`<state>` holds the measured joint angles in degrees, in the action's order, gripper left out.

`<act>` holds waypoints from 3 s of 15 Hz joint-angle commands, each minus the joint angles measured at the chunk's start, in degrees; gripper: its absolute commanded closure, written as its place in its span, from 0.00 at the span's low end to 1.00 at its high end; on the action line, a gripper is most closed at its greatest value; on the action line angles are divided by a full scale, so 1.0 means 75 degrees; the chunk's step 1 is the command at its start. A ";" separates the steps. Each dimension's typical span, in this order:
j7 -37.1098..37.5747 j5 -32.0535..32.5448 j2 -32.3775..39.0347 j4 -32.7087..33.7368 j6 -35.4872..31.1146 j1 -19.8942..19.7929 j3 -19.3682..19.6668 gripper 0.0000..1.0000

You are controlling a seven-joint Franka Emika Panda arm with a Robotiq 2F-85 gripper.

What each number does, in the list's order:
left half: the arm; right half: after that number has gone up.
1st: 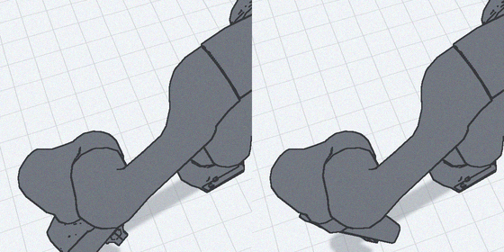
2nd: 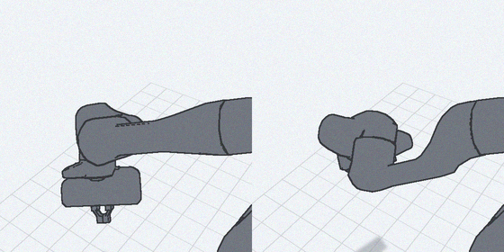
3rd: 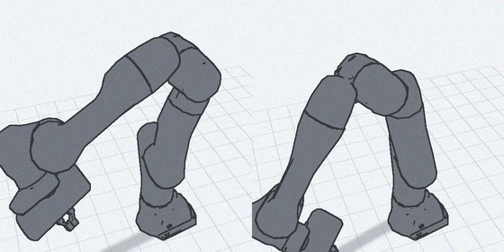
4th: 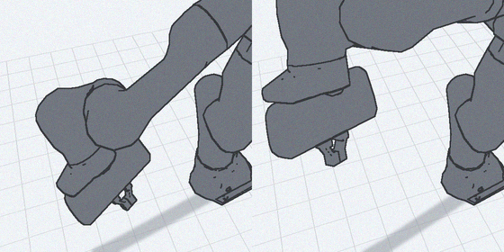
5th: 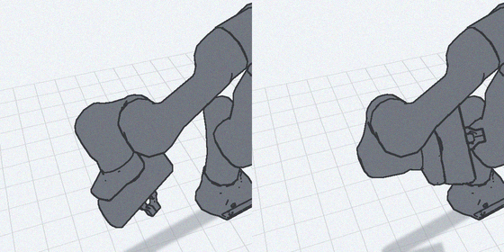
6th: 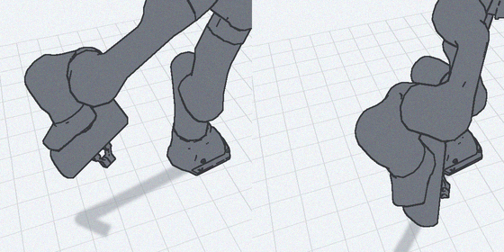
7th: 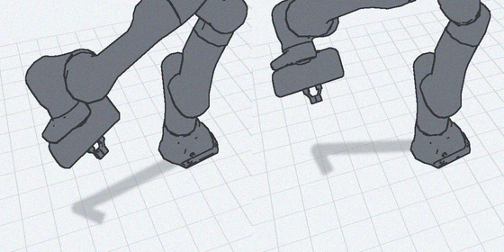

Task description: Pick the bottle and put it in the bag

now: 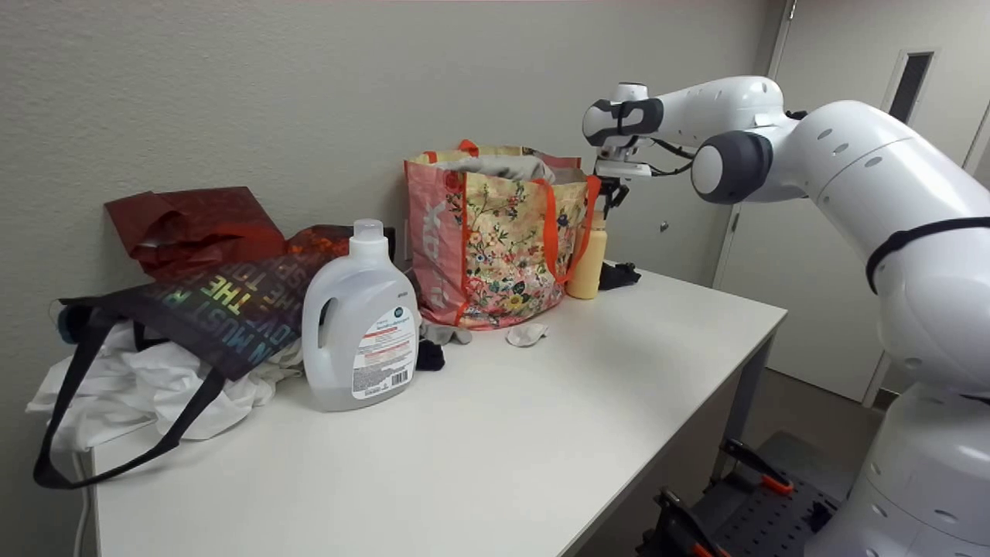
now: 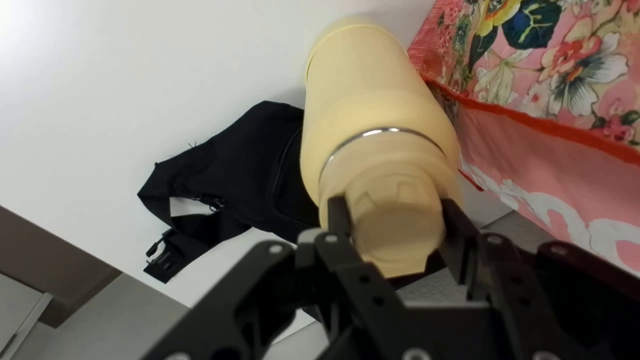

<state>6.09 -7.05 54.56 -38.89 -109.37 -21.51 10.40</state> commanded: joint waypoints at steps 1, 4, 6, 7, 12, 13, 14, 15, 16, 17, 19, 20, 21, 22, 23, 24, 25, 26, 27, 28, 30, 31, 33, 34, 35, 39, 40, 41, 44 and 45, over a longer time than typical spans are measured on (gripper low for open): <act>0.0311 0.0086 -0.0266 0.0311 0.0736 0.0126 0.0090 0.78; 0.0337 0.0076 -0.0411 0.0577 0.1038 0.0147 0.0093 0.78; 0.0413 0.0090 -0.0557 0.0774 0.1177 0.0151 0.0110 0.78; 0.0451 0.0169 -0.0657 0.0874 0.1255 0.0177 0.0174 0.78; 0.0573 0.0435 -0.1260 0.1386 0.1595 0.0244 0.0335 0.78; 0.0631 0.0665 -0.1018 0.2263 0.1999 0.0130 0.0112 0.78; 0.0631 0.0773 -0.1131 0.2414 0.2116 0.0185 0.0103 0.78; 0.0628 0.0890 -0.1214 0.2652 0.2282 0.0250 0.0076 0.78; 0.0669 0.1010 -0.1276 0.2895 0.2393 0.0326 0.0068 0.78; 0.0663 0.1115 -0.1760 0.2409 0.2164 0.0481 0.0044 0.78; 0.0790 0.1247 -0.2004 0.2584 0.2044 0.0665 0.0009 0.78; 0.0895 0.1284 -0.2151 0.2588 0.1976 0.0768 0.0003 0.78; 0.1155 0.1336 -0.2315 0.2591 0.1877 0.0899 0.0009 0.78; 0.1382 0.1362 -0.2463 0.2594 0.1771 0.1024 0.0002 0.78; 0.1611 0.1406 -0.2579 0.2595 0.1637 0.1155 0.0012 0.78; 0.1846 0.1443 -0.2686 0.2596 0.1456 0.1294 0.0016 0.78; 0.2053 0.1479 -0.2760 0.2595 0.1265 0.1428 0.0025 0.78; 0.2296 0.1502 -0.2811 0.2594 0.1047 0.1549 0.0029 0.78; 0.2519 0.1548 -0.2837 0.2594 0.0806 0.1678 0.0047 0.78; 0.2739 0.1596 -0.2824 0.2592 0.0579 0.1783 0.0058 0.78; 0.3087 0.1752 -0.2705 0.2586 0.0104 0.1994 0.0105 0.78; 0.3234 0.1829 -0.2628 0.2549 -0.0128 0.2101 0.0121 0.78; 0.3447 0.1971 -0.2425 0.2463 -0.0578 0.2269 0.0148 0.78; 0.3528 0.2009 -0.2286 0.2438 -0.0762 0.2320 0.0148 0.78; 0.3607 0.2040 -0.2143 0.2416 -0.0955 0.2371 0.0154 0.78; 0.3994 0.2039 -0.1445 0.2383 -0.1952 0.2520 0.0168 0.78; 0.4099 0.2048 -0.1292 0.2378 -0.2146 0.2570 0.0183 0.78; 0.4183 0.2033 -0.1128 0.2374 -0.2359 0.2604 0.0178 0.78; 0.4312 0.1984 -0.0766 0.2365 -0.2730 0.2696 0.0155 0.78; 0.4338 0.1976 -0.0661 0.2364 -0.2810 0.2722 0.0151 0.78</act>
<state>36.37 6.97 48.80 -21.16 -127.52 -1.82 11.08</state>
